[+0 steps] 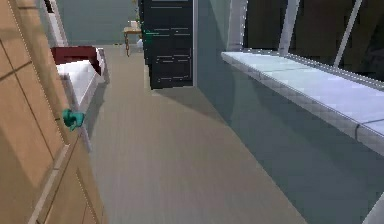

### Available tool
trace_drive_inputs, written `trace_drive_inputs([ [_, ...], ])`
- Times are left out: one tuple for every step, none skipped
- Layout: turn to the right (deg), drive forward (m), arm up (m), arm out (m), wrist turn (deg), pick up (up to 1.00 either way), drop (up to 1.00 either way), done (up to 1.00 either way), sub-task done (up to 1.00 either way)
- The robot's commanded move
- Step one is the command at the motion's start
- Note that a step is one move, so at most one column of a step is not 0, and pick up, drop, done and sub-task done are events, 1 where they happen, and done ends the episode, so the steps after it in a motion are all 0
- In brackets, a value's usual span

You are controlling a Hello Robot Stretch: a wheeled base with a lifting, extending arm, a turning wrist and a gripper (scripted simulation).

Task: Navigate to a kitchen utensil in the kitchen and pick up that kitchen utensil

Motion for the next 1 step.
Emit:
trace_drive_inputs([
  [0.0,0.85,0.0,0.0,0.0,0.0,0.0,0.0,0.0],
])
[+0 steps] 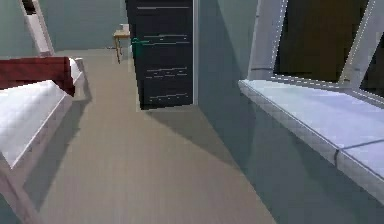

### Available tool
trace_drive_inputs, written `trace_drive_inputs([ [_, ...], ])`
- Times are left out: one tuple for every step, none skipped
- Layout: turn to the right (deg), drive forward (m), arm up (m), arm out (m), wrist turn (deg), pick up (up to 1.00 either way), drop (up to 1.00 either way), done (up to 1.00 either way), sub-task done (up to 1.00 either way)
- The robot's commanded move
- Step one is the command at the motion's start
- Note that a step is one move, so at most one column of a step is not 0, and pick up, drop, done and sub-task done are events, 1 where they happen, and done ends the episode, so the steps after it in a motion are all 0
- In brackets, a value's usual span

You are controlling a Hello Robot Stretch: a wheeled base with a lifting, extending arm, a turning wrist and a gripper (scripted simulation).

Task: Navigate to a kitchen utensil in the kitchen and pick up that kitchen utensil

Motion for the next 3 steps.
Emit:
trace_drive_inputs([
  [-9.0,0.0,0.0,0.0,0.0,0.0,0.0,0.0,0.0],
  [0.0,0.4,0.0,0.0,0.0,0.0,0.0,0.0,0.0],
  [-21.0,0.0,0.0,0.0,0.0,0.0,0.0,0.0,0.0],
])
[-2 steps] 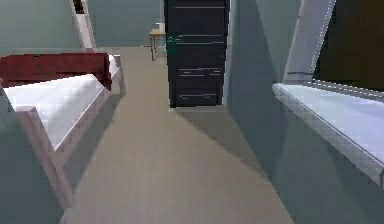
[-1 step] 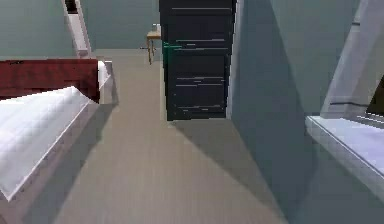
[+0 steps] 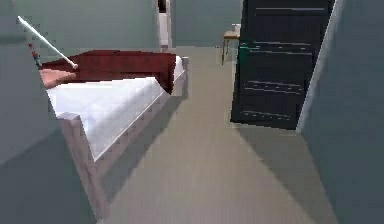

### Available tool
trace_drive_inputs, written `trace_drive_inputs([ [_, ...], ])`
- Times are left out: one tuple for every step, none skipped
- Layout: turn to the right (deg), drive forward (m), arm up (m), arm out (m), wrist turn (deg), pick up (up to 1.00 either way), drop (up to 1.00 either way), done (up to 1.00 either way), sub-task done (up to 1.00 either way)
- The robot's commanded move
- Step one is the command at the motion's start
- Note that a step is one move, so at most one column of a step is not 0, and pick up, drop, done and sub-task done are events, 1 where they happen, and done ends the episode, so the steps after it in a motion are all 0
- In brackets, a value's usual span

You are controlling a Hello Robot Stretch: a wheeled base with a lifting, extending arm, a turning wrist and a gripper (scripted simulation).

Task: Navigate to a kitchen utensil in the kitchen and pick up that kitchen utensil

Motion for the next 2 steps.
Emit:
trace_drive_inputs([
  [0.0,1.0,0.0,0.0,0.0,0.0,0.0,0.0,0.0],
  [0.0,1.0,0.0,0.0,0.0,0.0,0.0,0.0,0.0],
])
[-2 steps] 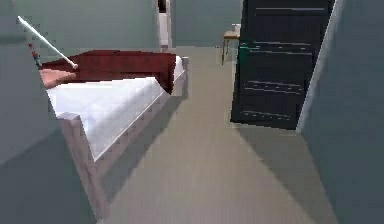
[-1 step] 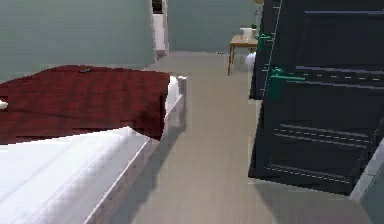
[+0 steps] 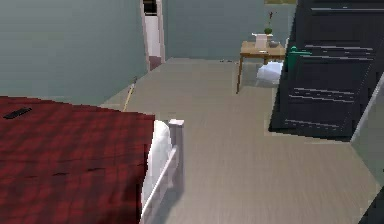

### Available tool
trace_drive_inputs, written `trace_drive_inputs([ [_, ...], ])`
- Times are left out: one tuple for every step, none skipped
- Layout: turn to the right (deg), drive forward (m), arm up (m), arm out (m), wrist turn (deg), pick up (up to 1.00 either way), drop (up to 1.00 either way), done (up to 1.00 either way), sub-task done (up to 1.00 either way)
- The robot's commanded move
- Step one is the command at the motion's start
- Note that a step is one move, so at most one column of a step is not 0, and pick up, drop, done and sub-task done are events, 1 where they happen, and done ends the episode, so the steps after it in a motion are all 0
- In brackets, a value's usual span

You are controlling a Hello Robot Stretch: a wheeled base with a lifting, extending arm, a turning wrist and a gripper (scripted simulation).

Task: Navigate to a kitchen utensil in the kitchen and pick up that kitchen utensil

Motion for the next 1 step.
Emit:
trace_drive_inputs([
  [-9.0,0.0,0.0,0.0,0.0,0.0,0.0,0.0,0.0],
])
